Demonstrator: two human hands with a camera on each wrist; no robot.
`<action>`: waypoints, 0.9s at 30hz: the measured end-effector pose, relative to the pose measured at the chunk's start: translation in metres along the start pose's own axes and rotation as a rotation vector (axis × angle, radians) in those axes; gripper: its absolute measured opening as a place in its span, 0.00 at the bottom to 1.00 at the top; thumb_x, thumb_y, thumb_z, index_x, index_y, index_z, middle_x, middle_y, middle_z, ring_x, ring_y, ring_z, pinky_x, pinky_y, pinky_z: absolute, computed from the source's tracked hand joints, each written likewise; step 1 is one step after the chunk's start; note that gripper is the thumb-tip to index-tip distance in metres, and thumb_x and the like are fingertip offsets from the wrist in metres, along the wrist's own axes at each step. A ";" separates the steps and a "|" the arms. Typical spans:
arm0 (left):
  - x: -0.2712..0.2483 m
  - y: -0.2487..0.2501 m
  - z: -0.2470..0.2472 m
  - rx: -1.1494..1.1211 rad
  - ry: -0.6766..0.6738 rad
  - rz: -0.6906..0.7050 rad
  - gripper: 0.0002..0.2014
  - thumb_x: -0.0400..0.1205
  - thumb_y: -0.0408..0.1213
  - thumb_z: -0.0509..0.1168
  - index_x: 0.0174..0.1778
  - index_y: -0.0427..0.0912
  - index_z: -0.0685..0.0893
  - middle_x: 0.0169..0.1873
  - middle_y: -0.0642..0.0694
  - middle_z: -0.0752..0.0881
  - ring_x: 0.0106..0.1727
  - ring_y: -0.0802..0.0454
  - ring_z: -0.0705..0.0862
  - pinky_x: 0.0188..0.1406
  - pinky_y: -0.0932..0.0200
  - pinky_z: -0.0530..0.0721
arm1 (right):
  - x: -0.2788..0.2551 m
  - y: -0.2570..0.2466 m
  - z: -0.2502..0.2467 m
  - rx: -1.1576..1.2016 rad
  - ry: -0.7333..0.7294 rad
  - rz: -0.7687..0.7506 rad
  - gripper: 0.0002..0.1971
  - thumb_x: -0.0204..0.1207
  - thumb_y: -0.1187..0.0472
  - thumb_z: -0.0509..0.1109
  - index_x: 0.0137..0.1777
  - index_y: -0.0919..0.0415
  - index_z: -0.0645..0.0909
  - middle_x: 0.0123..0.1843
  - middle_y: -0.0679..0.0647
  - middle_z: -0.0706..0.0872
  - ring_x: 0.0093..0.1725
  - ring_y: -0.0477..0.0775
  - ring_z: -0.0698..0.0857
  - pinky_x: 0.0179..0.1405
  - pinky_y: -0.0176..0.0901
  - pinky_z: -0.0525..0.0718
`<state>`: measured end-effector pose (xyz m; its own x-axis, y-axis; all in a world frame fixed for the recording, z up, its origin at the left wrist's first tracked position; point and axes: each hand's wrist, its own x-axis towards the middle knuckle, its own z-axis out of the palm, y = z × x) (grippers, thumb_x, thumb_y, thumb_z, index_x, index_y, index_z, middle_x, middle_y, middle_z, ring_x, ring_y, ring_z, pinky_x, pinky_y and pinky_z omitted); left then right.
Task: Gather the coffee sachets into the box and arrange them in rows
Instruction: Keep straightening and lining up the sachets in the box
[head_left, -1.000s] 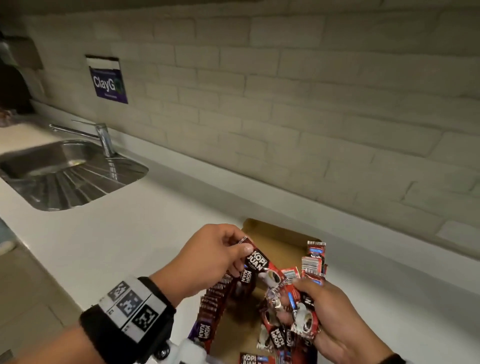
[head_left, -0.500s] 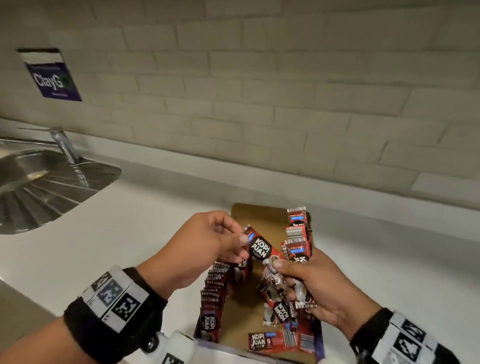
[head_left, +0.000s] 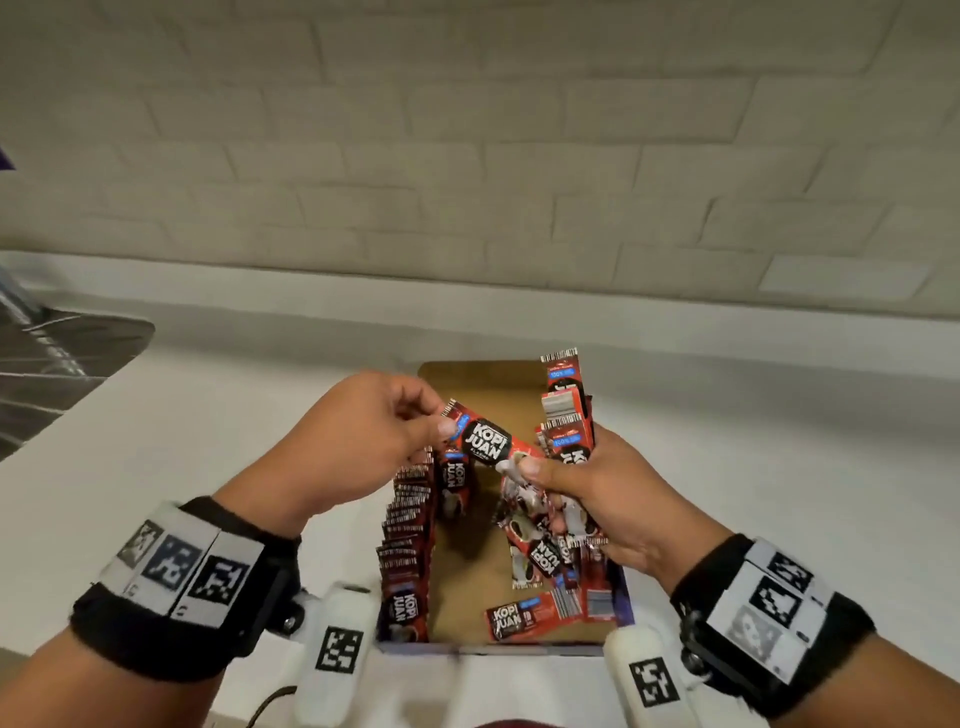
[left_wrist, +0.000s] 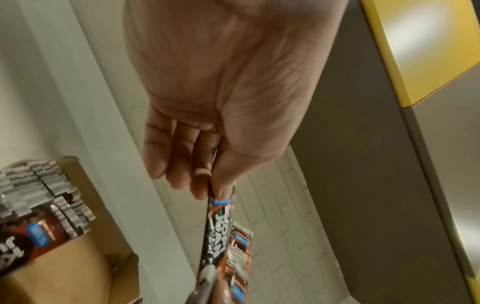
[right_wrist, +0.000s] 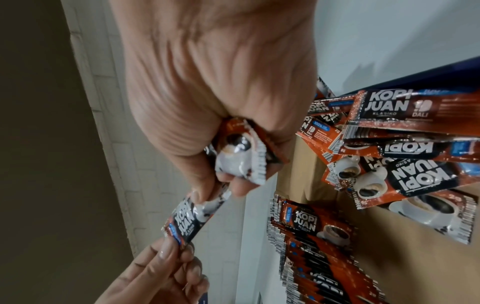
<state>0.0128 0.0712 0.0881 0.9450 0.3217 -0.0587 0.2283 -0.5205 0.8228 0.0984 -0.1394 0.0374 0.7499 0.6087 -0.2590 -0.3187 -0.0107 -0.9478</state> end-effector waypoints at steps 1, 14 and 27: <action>0.002 -0.001 0.000 0.030 0.001 0.015 0.04 0.80 0.37 0.75 0.41 0.43 0.90 0.30 0.41 0.89 0.30 0.51 0.83 0.41 0.48 0.83 | 0.001 0.002 0.000 -0.001 0.014 0.001 0.13 0.74 0.67 0.80 0.54 0.62 0.80 0.40 0.59 0.89 0.30 0.49 0.87 0.27 0.44 0.82; 0.056 -0.033 0.009 0.562 -0.188 0.083 0.04 0.78 0.45 0.77 0.40 0.51 0.90 0.36 0.57 0.90 0.37 0.62 0.84 0.32 0.61 0.73 | 0.018 0.038 -0.022 0.366 0.237 0.130 0.06 0.80 0.71 0.65 0.54 0.63 0.75 0.37 0.56 0.85 0.24 0.48 0.75 0.16 0.38 0.75; 0.088 -0.048 0.026 0.812 -0.276 0.132 0.06 0.80 0.44 0.72 0.37 0.51 0.89 0.34 0.57 0.87 0.40 0.55 0.85 0.31 0.59 0.77 | 0.017 0.038 -0.029 0.392 0.223 0.122 0.14 0.75 0.70 0.55 0.57 0.61 0.74 0.36 0.57 0.82 0.27 0.51 0.72 0.19 0.39 0.73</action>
<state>0.0909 0.1037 0.0285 0.9745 0.0705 -0.2131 0.1101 -0.9774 0.1802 0.1158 -0.1520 -0.0083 0.7857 0.4361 -0.4387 -0.5753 0.2545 -0.7774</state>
